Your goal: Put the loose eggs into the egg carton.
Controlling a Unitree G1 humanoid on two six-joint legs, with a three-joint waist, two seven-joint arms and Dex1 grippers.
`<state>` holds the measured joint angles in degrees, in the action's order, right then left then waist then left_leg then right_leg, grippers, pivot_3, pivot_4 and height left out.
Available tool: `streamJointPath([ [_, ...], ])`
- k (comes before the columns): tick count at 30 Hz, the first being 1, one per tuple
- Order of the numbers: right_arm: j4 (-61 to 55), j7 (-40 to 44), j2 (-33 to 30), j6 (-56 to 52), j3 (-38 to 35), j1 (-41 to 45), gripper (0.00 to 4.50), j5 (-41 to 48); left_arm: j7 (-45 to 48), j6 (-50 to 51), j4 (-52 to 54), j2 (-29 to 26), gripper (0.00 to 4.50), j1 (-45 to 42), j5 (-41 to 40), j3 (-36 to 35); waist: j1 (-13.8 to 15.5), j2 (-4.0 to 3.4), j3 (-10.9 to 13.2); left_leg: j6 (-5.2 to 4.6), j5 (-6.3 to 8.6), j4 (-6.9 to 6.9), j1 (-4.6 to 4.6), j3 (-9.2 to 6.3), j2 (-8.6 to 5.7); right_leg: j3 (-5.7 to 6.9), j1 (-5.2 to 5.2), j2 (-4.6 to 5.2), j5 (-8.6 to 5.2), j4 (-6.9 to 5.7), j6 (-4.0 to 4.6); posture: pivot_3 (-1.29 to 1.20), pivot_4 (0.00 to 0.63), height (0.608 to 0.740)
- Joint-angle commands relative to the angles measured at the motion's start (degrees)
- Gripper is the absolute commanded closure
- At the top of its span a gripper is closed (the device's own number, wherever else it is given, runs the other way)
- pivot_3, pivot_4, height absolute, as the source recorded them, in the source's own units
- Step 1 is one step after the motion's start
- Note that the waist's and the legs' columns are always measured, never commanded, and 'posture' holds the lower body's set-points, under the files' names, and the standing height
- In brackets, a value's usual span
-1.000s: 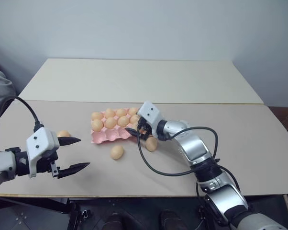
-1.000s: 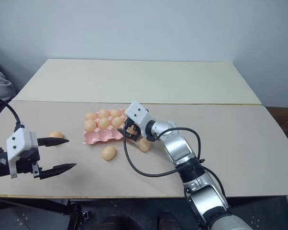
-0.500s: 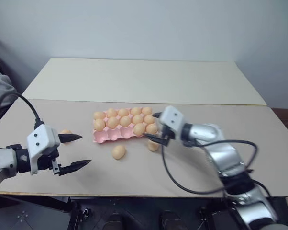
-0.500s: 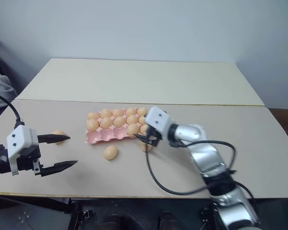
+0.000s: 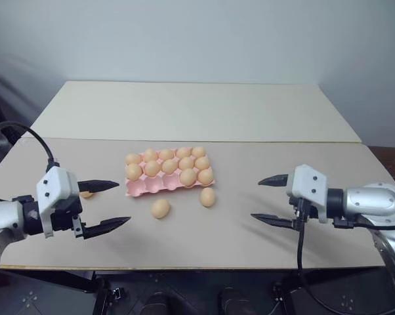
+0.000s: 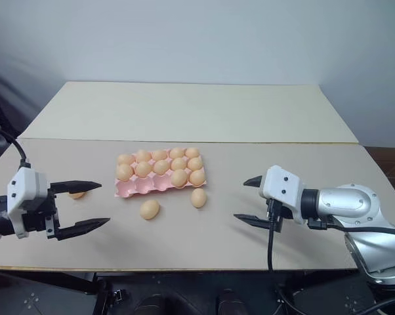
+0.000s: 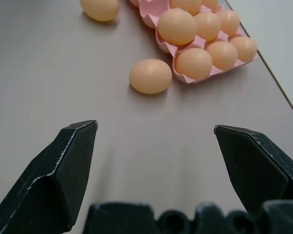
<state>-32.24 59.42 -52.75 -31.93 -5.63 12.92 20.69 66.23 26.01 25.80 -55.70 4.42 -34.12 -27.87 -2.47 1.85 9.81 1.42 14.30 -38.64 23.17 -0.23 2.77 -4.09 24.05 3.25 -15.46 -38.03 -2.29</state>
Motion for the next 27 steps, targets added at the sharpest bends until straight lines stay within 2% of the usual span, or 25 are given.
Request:
streamJointPath([
  [1, -2.18, -1.11, -1.17, -0.54, -2.38, 0.03, 0.04, 1.28, 0.71, -1.17, -0.04, -0.69, 0.00, -0.53, -0.84, -1.45, 0.03, 0.00, 0.00, 0.00, 0.00, -0.01, 0.00, 0.00, -0.01, 0.00, 0.00, 0.01, 0.00, 0.00, 0.00, 0.00, 0.150, 0.740],
  [6, -2.59, -2.86, -0.97, -1.33, -1.16, 0.43, 0.04, 1.66, 0.67, -1.14, -0.09, -0.70, 0.00, -1.09, -0.79, -1.00, 0.06, 0.00, 0.00, 0.00, 0.00, -0.01, 0.02, 0.00, 0.00, 0.00, 0.01, 0.01, 0.00, 0.01, 0.00, 0.00, 0.150, 0.740],
  [12, -1.89, -11.54, 4.06, -11.12, 9.03, 7.44, 0.04, -1.04, 0.46, -1.06, 0.14, -0.58, 0.00, -0.94, -0.48, -0.64, -0.17, 0.00, 0.00, 0.00, 0.00, -0.03, -0.03, 0.00, 0.01, -0.02, 0.01, -0.03, 0.00, -0.04, 0.00, 0.00, 0.150, 0.740],
  [15, 1.38, -20.85, 12.57, -17.26, 16.24, 13.10, 0.04, -5.42, 0.20, -0.95, 0.34, -0.57, 0.00, -0.90, -0.35, -0.48, -0.29, 0.03, -0.02, 0.00, 0.00, -0.04, 0.03, 0.00, 0.02, -0.03, 0.07, -0.03, 0.00, -0.02, 0.00, 0.00, 0.150, 0.740],
  [20, 3.92, -30.27, 23.06, -25.59, 19.38, 16.69, 0.04, -8.06, 0.04, -0.80, 0.57, -0.76, 0.00, -0.74, -0.09, -0.42, 0.26, 0.03, -0.02, 0.00, 0.00, -0.05, 0.17, -0.04, 0.00, 0.01, 0.16, 0.00, 0.00, -0.03, 0.00, 0.00, 0.150, 0.740],
  [27, 2.16, -37.58, 31.40, -32.76, 23.15, 16.33, 0.04, -9.66, -0.14, -0.63, 0.75, -0.93, 0.00, -0.59, 0.05, -0.43, 0.05, 0.03, -0.02, 0.00, 0.00, -0.07, 0.12, -0.05, 0.00, 0.03, 0.12, 0.00, 0.00, -0.06, 0.01, 0.00, 0.150, 0.740],
])
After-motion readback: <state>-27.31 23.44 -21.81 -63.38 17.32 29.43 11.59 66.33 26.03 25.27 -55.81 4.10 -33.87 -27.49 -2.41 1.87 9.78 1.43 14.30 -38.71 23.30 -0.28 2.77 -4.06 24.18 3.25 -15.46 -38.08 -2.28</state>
